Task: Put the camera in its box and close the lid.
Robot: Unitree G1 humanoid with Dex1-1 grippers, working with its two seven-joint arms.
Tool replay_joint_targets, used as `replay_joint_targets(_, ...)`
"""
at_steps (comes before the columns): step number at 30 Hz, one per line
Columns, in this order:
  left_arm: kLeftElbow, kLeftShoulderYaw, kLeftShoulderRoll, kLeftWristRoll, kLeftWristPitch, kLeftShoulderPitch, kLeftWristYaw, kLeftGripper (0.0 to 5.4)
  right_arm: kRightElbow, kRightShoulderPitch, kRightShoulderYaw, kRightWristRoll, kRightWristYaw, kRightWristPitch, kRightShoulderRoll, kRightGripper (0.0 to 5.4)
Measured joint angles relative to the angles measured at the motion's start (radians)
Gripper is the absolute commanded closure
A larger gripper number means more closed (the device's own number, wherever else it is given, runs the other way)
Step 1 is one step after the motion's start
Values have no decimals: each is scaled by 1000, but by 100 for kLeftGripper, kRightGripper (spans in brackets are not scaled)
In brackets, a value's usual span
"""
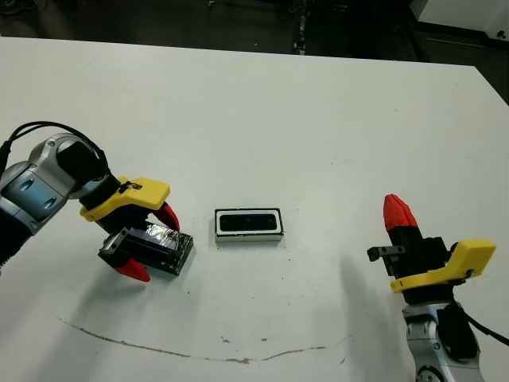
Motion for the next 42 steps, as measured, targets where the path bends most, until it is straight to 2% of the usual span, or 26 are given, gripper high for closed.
replay_joint_targets(6, -9, 2, 0, 20, -3, -2, 0, 0, 0, 1, 0, -3, 0, 0, 0, 538)
replay_joint_targets(11, -52, 60, -1, 73, 9, 37, 28, 22, 0, 2, 0, -2, 5, 0, 0, 540)
replay_joint_targets(16, -112, 107, -3, 112, 55, 78, 48, 90, 0, 4, 0, 2, 7, 0, -1, 540)
replay_joint_targets(25, -116, 147, -22, 125, 84, 102, 39, 222, 0, 6, 0, 10, 10, 2, -1, 540)
replay_joint_targets(35, -95, 163, -34, 131, 60, 106, 12, 224, 0, 8, 1, 10, 8, 2, -1, 540)
replay_joint_targets(42, -56, 209, -62, 94, 148, 108, 8, 224, -2, 12, 15, -19, -5, 2, 0, 540)
